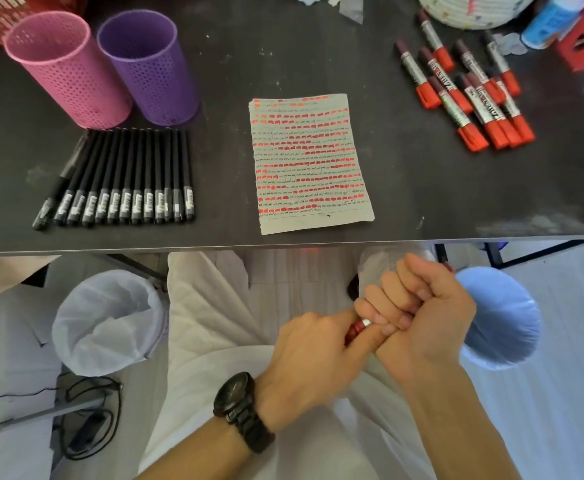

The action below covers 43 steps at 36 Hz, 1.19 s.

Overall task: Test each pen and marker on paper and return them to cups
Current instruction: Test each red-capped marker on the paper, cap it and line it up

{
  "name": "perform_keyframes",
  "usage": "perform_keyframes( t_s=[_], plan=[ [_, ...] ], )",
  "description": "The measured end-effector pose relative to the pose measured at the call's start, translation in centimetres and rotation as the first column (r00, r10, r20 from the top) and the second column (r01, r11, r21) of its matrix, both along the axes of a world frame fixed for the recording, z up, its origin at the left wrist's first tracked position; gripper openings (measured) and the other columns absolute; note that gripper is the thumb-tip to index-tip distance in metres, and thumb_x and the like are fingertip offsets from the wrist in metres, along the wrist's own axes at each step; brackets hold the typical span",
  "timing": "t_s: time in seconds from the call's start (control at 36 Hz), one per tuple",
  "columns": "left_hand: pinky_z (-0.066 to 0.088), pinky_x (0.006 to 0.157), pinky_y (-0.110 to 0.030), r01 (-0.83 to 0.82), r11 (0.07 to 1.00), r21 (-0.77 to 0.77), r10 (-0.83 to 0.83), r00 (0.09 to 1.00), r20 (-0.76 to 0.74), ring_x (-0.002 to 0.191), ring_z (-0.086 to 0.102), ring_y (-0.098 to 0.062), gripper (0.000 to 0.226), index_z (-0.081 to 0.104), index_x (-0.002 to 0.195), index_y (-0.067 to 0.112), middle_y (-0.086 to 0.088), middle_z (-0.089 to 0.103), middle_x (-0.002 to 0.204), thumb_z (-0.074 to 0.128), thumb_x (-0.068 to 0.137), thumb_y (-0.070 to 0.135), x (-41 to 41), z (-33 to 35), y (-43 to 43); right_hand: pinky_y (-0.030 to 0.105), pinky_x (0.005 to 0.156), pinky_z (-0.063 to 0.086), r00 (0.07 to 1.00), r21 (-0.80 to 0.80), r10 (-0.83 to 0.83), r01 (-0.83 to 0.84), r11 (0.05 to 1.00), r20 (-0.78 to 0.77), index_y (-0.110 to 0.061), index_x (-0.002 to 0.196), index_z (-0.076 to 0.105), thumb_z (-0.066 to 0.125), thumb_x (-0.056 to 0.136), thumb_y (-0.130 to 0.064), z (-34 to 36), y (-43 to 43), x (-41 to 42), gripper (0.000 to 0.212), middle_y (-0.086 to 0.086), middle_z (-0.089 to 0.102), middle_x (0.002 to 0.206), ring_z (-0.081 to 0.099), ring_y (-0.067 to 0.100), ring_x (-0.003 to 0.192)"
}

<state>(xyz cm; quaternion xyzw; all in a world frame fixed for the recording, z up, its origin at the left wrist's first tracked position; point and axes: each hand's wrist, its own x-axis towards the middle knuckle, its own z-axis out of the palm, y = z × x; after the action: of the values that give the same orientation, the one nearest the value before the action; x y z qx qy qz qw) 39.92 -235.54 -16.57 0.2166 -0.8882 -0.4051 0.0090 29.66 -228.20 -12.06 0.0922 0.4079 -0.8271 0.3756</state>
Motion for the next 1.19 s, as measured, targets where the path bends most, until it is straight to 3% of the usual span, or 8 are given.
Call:
perform_keyframes(
  t_s=[0.17, 0.33, 0.39, 0.5, 0.61, 0.78, 1.06, 1.19],
  plan=[
    [0.036, 0.054, -0.018, -0.004, 0.999, 0.037, 0.003, 1.000, 0.019, 0.066, 0.053, -0.003, 0.066, 0.039, 0.084, 0.040, 0.024, 0.056, 0.074, 0.032, 0.061, 0.102, -0.3, 0.4, -2.0, 0.027, 0.050, 0.029, 0.999, -0.037, -0.036, 0.036, 0.999, -0.002, -0.021, 0.058, 0.029, 0.060, 0.085, -0.025, 0.5, -0.8, -1.8, 0.041, -0.006, 0.023, 0.048, 0.022, 0.011, 0.042],
    [0.035, 0.065, -0.010, -0.048, 0.996, 0.073, 0.058, 0.987, -0.150, 0.076, 0.053, 0.000, 0.011, 0.053, 0.102, 0.041, 0.031, 0.052, 0.082, 0.056, 0.096, 0.049, 1.0, 2.1, -4.7, 0.029, 0.077, 0.051, 0.986, -0.124, -0.099, 0.083, 0.989, -0.130, -0.019, 0.066, 0.059, 0.047, 0.100, -0.047, 2.5, -0.4, -5.6, 0.045, -0.002, 0.056, 0.074, 0.060, 0.016, 0.074],
    [0.035, 0.063, -0.006, -0.113, 0.986, 0.121, 0.140, 0.958, -0.248, 0.069, 0.053, 0.003, 0.007, 0.059, 0.105, 0.034, 0.030, 0.053, 0.075, 0.053, 0.102, 0.035, 0.8, 3.3, -5.5, 0.029, 0.074, 0.052, 0.979, -0.048, -0.074, 0.066, 0.997, -0.190, -0.023, 0.077, 0.067, 0.041, 0.098, -0.061, 3.2, -0.3, -6.9, 0.051, -0.003, 0.060, 0.080, 0.061, 0.015, 0.074],
    [0.036, 0.057, -0.009, -0.276, 0.950, 0.144, 0.310, 0.883, -0.352, 0.063, 0.052, -0.002, 0.025, 0.048, 0.089, 0.036, 0.019, 0.058, 0.074, 0.039, 0.098, 0.057, -0.9, 5.2, -7.5, 0.025, 0.051, 0.042, 0.958, 0.052, 0.021, -0.006, 0.999, -0.287, -0.026, 0.091, 0.071, 0.028, 0.095, -0.075, 4.1, -1.2, -9.0, 0.066, -0.002, 0.053, 0.063, 0.046, 0.015, 0.054],
    [0.038, 0.068, -0.008, -0.385, 0.911, -0.149, 0.320, 0.887, -0.334, 0.083, 0.048, 0.000, 0.033, 0.049, 0.102, 0.032, 0.025, 0.045, 0.082, 0.048, 0.092, 0.064, -3.6, 4.6, -9.9, 0.024, 0.053, 0.053, 0.878, 0.231, 0.171, -0.071, 0.970, -0.448, -0.026, 0.092, 0.076, 0.044, 0.093, -0.068, 4.6, -3.2, -9.4, 0.054, 0.005, 0.074, 0.076, 0.066, 0.015, 0.059],
    [0.026, 0.121, -0.040, -0.229, 0.913, -0.338, 0.175, 0.967, -0.183, 0.116, 0.054, -0.011, 0.071, 0.042, 0.133, 0.020, 0.010, 0.058, 0.125, 0.064, 0.082, 0.063, -6.1, 1.9, -11.4, 0.022, 0.038, 0.034, 0.761, 0.321, 0.215, -0.009, 0.947, -0.612, -0.026, 0.071, 0.061, 0.068, 0.089, -0.035, 2.6, -5.9, -9.9, 0.022, 0.001, 0.049, 0.046, 0.041, 0.014, 0.036],
    [0.013, 0.123, -0.031, -0.287, 0.903, -0.319, 0.223, 0.949, -0.224, 0.124, 0.055, -0.007, 0.080, 0.040, 0.138, 0.025, 0.010, 0.058, 0.135, 0.063, 0.076, 0.068, -6.3, 1.0, -11.4, 0.022, 0.039, 0.042, 0.595, 0.486, 0.332, 0.113, 0.867, -0.731, -0.019, 0.067, 0.055, 0.077, 0.086, -0.042, -0.4, -7.5, -8.7, 0.037, 0.000, 0.060, 0.049, 0.054, 0.010, 0.039],
    [0.014, 0.123, -0.029, -0.305, 0.894, -0.328, 0.230, 0.941, -0.248, 0.116, 0.058, -0.005, 0.079, 0.042, 0.137, 0.025, 0.013, 0.060, 0.127, 0.064, 0.075, 0.070, -6.3, 1.0, -11.3, 0.016, 0.042, 0.043, 0.575, 0.476, 0.309, 0.163, 0.864, -0.758, -0.029, 0.057, 0.052, 0.077, 0.087, -0.015, -1.0, -7.4, -8.4, 0.042, -0.011, 0.060, 0.047, 0.059, 0.001, 0.044]
  ],
)
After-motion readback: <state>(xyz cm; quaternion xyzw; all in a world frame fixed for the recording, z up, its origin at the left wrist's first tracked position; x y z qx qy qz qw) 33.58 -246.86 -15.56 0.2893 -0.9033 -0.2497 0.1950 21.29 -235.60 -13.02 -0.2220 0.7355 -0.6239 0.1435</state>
